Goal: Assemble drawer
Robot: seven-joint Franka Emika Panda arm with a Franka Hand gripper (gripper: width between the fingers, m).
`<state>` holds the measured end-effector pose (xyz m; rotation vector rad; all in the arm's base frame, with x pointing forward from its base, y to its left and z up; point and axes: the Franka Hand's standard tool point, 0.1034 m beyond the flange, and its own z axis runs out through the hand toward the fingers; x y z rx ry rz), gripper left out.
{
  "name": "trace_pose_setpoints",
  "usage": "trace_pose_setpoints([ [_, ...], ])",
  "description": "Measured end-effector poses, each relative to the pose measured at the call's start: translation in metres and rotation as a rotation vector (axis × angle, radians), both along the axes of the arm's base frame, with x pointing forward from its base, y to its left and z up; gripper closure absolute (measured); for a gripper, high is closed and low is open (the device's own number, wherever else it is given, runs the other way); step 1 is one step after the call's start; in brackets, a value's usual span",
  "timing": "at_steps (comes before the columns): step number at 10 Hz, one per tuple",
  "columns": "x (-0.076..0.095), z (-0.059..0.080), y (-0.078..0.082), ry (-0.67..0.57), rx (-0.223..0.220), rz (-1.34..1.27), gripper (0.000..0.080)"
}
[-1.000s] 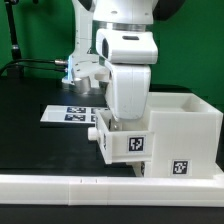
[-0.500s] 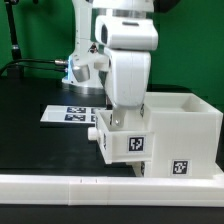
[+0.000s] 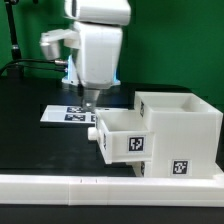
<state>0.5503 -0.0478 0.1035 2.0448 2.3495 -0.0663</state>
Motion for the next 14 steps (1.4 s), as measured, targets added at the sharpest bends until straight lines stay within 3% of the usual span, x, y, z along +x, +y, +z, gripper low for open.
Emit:
trace_pose_setpoints([
  [4, -0.003, -0.005, -0.008, 0.009, 0.027, 0.003, 0.0150],
  [5, -0.003, -0.013, -0.015, 0.029, 0.090, 0.019, 0.0150],
  [8, 0.001, -0.028, -0.029, 0.078, 0.200, -0.013, 0.0150],
  [14, -0.005, -0.037, 0.012, 0.108, 0.195, -0.135, 0.0150],
])
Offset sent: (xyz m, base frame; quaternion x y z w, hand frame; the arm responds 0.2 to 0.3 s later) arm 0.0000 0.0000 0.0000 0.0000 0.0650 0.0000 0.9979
